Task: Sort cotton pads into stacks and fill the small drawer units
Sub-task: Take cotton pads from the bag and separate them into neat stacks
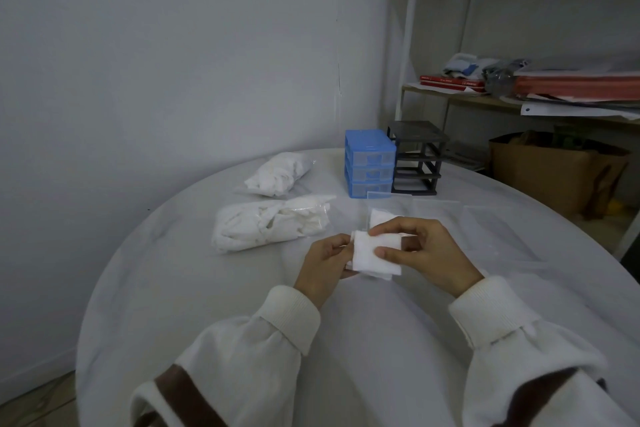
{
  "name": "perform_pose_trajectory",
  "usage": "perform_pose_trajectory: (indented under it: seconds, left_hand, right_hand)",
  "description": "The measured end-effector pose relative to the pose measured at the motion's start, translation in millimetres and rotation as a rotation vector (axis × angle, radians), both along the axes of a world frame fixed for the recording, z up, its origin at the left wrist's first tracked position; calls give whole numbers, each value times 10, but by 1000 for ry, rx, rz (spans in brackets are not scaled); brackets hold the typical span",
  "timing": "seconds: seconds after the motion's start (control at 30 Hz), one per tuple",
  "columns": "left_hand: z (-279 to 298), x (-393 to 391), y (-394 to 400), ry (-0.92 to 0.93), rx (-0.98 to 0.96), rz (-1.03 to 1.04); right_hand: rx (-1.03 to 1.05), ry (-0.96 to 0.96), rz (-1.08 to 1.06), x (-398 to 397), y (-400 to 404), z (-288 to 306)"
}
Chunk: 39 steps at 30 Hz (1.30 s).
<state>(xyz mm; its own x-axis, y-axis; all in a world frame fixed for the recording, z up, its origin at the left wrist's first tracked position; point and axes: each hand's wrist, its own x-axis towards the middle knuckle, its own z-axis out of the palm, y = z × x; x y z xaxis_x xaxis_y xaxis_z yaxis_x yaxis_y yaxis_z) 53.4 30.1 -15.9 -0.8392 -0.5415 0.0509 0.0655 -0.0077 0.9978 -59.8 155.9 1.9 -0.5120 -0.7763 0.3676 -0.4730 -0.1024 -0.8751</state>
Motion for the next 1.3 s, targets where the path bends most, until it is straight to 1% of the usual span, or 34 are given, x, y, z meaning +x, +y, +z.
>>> perform_pose_trajectory:
  seconds: [0.2,0.3,0.67,0.8,0.93,1.07,1.2,1.3]
  left_hand:
    - [26,6,13,4,43,6]
    - [24,13,15,4,55,3]
    - [75,7,45,21,167,41]
    - [68,18,43,50,107,-6]
    - [49,18,37,87,66,-10]
    - [28,9,15,123,46,2]
    - [-3,-9,-23,142,20,46]
    - [-10,-25,-74,171,12,135]
  right_hand:
    - [-9,-103,12,45,-26,35]
    - [-6,-114,26,58,-32,17]
    - [36,49,-78,71,-50,-31]
    - [33,81,-101,102,-52,7]
    - [56,104,-153,95,-44,9]
    - [108,64,-162,84,-46,10]
    - [131,90,-165,83,-48,10]
    - [143,120,-191,72,-39,10]
